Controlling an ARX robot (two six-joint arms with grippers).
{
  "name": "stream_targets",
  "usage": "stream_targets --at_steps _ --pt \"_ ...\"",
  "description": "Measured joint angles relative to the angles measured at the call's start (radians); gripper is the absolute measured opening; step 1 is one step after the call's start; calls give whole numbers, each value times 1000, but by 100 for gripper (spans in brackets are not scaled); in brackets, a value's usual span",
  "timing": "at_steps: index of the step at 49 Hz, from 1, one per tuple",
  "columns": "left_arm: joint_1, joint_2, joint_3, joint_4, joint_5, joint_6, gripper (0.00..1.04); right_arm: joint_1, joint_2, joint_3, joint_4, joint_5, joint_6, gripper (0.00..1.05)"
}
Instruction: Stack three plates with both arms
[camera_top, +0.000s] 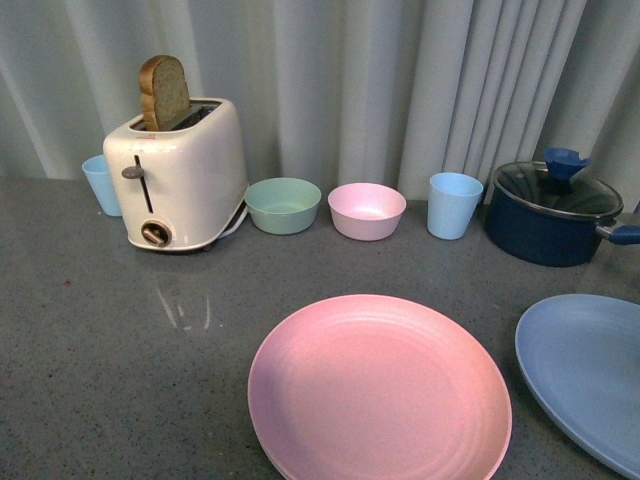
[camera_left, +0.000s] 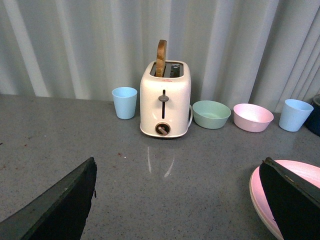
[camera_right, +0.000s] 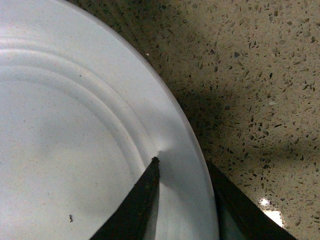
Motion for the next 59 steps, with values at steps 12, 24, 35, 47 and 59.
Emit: stream_targets --at_steps 12,24,35,47,59 --pt "0 0 0 0 0 0 98 -39 -97 -66 19 -132 69 3" --pt "0 0 0 0 0 0 98 -82 -238 -167 10 -199 47 3" --pt "0 0 0 0 0 0 98 -83 -441 -207 -43 -315 33 3" --pt "0 0 0 0 0 0 98 50 -526 -200 -34 -383 64 3" --pt "0 0 0 0 0 0 98 312 -361 -162 117 -394 207 3"
